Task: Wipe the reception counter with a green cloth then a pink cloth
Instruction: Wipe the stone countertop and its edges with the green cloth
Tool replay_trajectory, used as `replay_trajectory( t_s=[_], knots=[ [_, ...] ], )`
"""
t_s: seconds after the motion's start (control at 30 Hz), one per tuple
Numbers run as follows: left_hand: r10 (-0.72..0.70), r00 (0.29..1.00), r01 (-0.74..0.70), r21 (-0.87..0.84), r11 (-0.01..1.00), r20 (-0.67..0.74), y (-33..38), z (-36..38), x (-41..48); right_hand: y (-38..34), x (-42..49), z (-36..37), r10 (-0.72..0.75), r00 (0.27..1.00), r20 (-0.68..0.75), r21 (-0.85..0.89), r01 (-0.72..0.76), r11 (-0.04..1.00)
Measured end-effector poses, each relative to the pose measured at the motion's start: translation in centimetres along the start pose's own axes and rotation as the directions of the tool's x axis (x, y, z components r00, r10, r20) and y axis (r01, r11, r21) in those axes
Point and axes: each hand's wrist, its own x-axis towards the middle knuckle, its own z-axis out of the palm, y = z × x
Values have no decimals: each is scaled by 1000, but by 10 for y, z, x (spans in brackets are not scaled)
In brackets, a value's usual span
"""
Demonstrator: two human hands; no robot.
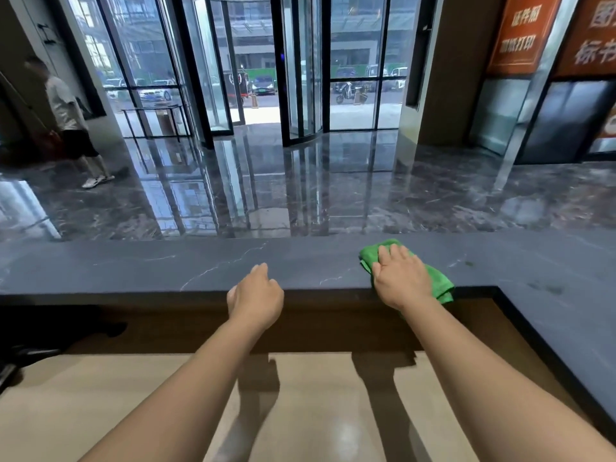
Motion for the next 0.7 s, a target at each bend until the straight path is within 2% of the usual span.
replay_trajectory(
  t_s=[0.13,0.23,0.33,0.43,0.57,0.7],
  knots=[
    [-11,999,7,86,996,41,-17,-10,20,-68,1,5,-135,990,41,71,132,989],
    [-16,999,4,226,974,52,-29,-16,32,-124,9,7,-255,962,101,99,245,964],
    [34,996,-63,393,917,80,-32,-18,34,-166,28,11,-335,930,149,82,326,942],
    [73,992,-112,475,873,100,-28,-16,35,-189,48,11,-392,899,196,85,383,920],
    [65,989,-125,529,839,131,-24,-15,37,-177,69,7,-366,900,238,149,338,929],
    [72,985,-147,543,827,157,-26,-17,37,-118,86,7,-173,964,202,113,152,982]
  ],
)
